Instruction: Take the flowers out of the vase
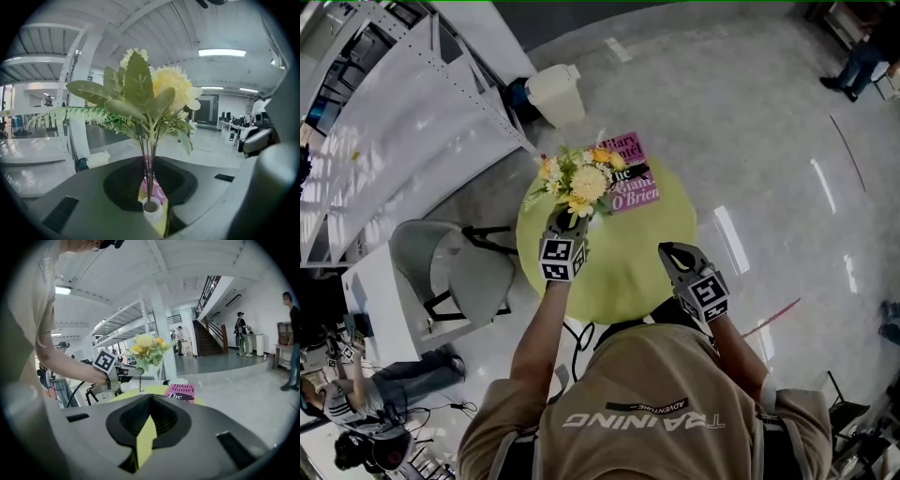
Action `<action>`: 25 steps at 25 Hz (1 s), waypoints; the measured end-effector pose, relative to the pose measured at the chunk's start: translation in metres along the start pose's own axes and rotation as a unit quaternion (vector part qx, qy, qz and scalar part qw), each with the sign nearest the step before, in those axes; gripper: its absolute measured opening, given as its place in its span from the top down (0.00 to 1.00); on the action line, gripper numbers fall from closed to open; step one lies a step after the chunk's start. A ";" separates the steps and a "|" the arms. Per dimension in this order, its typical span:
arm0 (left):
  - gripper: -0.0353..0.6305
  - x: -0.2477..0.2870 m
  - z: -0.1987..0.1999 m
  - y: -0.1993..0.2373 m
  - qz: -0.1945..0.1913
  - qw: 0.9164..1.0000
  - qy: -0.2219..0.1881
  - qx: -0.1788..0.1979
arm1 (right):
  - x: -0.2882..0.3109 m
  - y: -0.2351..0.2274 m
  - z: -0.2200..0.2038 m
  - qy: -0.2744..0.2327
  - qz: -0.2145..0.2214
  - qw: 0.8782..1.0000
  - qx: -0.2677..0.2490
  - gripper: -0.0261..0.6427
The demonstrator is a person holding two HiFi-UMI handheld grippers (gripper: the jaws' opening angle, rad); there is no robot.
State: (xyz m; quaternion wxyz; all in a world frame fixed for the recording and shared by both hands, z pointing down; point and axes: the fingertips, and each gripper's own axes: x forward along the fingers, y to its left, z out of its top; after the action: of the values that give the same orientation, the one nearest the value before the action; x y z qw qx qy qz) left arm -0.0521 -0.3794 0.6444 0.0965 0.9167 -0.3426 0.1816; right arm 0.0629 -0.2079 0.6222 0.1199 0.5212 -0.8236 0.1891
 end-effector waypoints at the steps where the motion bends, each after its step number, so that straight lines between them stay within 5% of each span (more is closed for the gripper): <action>1: 0.84 -0.005 0.008 0.001 0.006 1.000 -0.006 -0.005 | -0.001 0.002 0.000 -0.001 0.002 1.000 0.000 0.96; 14: 0.87 -0.076 0.077 0.018 0.072 0.995 -0.061 -0.041 | -0.008 0.012 -0.002 -0.014 0.037 0.999 -0.012 0.96; 19: 0.88 -0.101 0.071 0.025 0.093 0.992 -0.053 -0.060 | -0.010 0.024 -0.002 -0.011 0.058 0.998 -0.020 0.96; 25: 0.88 -0.121 0.016 0.035 0.119 0.986 -0.018 -0.114 | -0.007 0.033 0.002 -0.009 0.076 0.996 -0.038 0.96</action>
State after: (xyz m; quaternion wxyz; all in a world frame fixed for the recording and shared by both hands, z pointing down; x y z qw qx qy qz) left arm -0.1561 -0.3389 0.5833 0.1720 0.8555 -0.4695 0.1345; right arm 0.0358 -0.1901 0.6117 0.1174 0.4540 -0.8684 0.1615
